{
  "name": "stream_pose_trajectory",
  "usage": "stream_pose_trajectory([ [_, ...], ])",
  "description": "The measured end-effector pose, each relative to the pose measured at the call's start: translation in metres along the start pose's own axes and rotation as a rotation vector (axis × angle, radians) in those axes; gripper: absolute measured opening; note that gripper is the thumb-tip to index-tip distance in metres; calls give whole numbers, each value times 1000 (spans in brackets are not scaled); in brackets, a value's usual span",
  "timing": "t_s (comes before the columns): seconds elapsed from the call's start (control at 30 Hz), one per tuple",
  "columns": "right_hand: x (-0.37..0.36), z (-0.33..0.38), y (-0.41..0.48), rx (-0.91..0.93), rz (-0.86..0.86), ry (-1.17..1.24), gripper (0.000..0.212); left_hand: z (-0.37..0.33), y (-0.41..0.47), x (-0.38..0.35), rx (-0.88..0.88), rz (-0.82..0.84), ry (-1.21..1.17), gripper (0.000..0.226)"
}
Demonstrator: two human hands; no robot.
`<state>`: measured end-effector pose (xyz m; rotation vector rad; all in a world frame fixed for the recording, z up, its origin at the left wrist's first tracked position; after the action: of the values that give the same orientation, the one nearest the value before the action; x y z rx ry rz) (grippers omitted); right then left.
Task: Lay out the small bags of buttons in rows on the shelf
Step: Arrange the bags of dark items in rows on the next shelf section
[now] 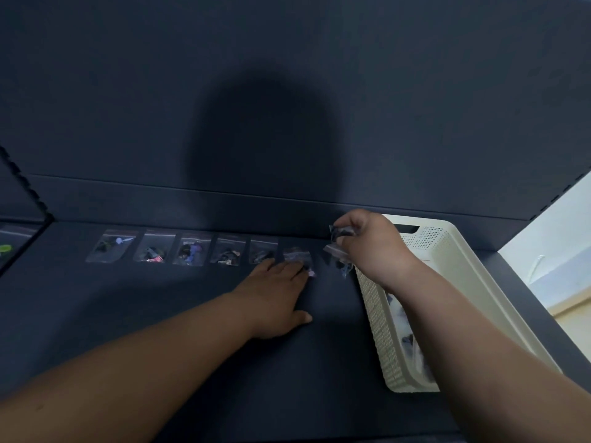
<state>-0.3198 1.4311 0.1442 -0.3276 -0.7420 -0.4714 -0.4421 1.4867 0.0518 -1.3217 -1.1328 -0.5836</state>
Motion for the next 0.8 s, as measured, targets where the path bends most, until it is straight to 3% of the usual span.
stream_pose_trajectory([
  [0.33,-3,-4,7,5,29,0,18,16,8,4,-25,-5,-5,91],
  [0.53,-8,3,7,24,27,31,19,23,-10,16,-18,-197,-85,81],
  [0.6,-15,12,8,43,50,61,20,36,-21,26,18,-351,-343,65],
  [0.67,-26,24,8,56,93,151,22,53,-32,32,59,-439,-786,41],
  [0.73,-43,37,8,59,162,288,22,58,-41,31,17,-394,-1298,20],
  [0.8,-64,48,8,59,262,436,24,59,-53,30,-13,-332,-1518,19],
])
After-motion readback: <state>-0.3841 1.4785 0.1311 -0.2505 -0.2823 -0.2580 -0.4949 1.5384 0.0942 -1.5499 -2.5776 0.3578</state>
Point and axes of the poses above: each hand's wrist, its own y-axis towards the middle knuckle, its own x-axis out of the back of the hand, z = x × y, the point moved 7 cm from there along y, towards the middle knuckle, and after that the axes turned 14 degrees about z, right-handed, at the moved point
